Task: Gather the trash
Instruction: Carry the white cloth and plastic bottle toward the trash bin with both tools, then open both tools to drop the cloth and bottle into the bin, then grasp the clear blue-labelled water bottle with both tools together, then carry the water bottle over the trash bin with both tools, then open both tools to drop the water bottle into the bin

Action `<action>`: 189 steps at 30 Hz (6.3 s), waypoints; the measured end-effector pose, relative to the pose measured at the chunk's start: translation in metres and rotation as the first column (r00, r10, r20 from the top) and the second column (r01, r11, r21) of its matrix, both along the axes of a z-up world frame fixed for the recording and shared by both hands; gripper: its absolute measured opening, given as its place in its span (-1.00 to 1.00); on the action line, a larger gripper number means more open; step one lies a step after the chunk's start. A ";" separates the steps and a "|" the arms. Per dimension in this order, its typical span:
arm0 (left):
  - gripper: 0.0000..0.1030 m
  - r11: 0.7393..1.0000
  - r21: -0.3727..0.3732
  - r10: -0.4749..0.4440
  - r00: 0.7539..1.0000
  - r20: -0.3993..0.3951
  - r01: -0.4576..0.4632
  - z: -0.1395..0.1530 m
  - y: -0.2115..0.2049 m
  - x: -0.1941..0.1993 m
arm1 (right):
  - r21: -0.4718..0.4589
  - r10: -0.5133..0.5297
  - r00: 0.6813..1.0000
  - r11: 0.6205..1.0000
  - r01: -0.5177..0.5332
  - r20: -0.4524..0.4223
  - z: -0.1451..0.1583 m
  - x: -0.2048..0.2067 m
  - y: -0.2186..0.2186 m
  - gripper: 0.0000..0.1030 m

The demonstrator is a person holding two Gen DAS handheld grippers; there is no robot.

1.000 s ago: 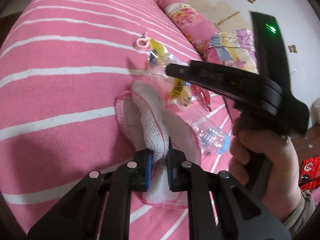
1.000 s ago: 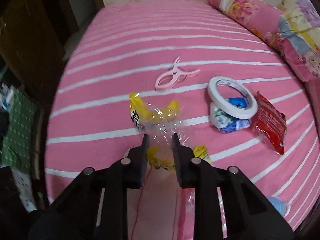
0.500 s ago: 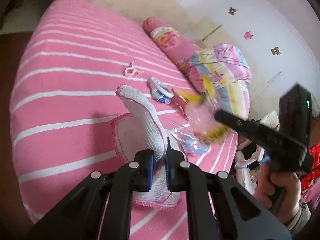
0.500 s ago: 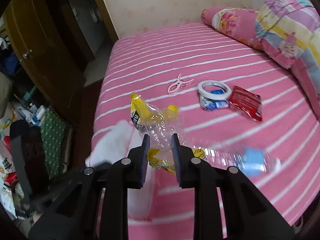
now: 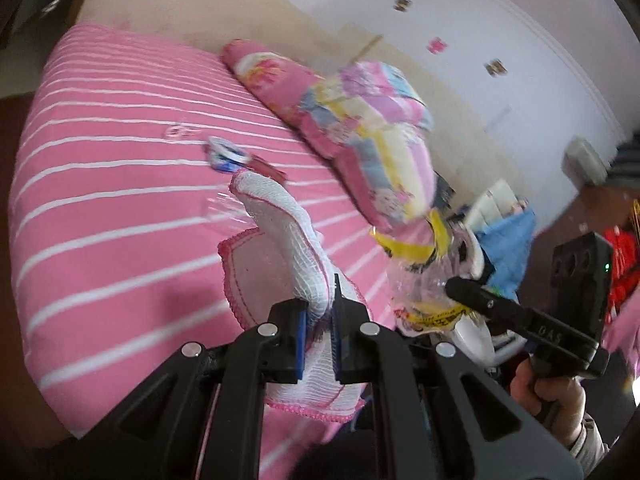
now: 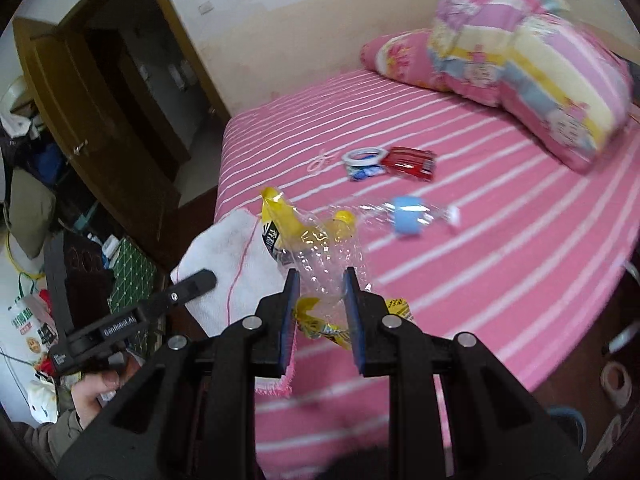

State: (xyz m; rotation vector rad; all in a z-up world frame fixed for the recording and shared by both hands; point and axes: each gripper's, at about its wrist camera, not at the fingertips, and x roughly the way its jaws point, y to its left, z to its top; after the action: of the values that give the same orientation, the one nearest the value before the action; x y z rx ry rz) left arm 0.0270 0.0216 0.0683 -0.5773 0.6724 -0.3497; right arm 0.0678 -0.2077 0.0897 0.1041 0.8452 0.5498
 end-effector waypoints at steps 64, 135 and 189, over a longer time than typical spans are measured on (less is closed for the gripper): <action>0.65 0.840 -0.106 -0.532 0.770 -0.353 0.532 -0.159 -0.405 0.027 | 0.040 -0.668 0.707 0.720 0.693 -0.231 -0.142 -0.148 -0.364 0.58; 0.36 0.903 -0.430 -0.128 0.962 -0.240 0.013 -0.062 -0.090 0.090 | 0.554 -0.324 0.786 0.571 0.606 -0.526 -0.092 0.024 -0.143 0.30; 0.70 0.843 -0.157 -0.513 0.683 -0.520 0.514 -0.194 -0.427 0.010 | 0.298 -0.672 0.427 0.306 0.904 -0.605 -0.201 -0.196 -0.421 0.77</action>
State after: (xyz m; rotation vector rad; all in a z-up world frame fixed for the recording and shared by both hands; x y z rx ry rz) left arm 0.0373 -0.4055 -0.1262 -0.4744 1.4078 -0.7291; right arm -0.1279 -0.6287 -0.1110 1.2383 0.8287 -0.2547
